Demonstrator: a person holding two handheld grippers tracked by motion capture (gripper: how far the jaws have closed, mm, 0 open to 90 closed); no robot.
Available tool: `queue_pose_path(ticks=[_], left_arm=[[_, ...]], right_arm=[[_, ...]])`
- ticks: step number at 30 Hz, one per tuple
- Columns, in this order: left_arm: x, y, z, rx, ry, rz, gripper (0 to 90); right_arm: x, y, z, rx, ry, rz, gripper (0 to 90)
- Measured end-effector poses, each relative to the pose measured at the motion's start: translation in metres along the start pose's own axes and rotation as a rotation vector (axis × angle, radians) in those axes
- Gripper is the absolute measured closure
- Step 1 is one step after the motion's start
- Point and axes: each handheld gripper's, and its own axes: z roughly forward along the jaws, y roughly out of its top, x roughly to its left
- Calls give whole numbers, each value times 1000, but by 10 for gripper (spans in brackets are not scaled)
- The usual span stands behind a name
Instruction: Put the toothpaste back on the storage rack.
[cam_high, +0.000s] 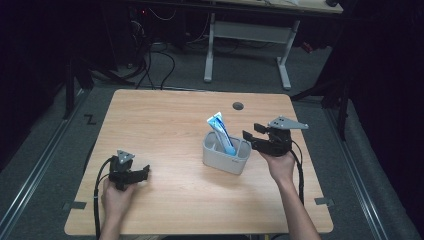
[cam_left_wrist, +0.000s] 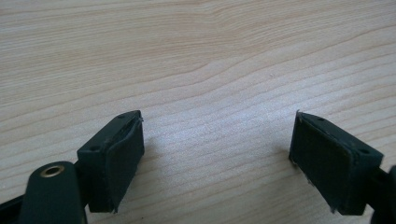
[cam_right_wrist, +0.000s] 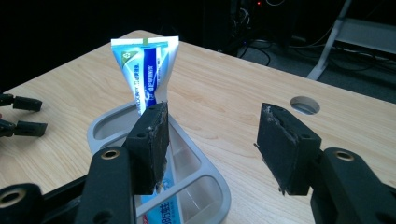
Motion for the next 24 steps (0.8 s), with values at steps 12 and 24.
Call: queue_pose_path(ticks=[12,24], left_arm=[[0,0,0,-2,1,-1,183],[0,0,0,-2,0,-1,183]], right_arm=[[-7,-6,-14,-9,-15,19,433],[-20,-22,-26,-25,-51,43,437]])
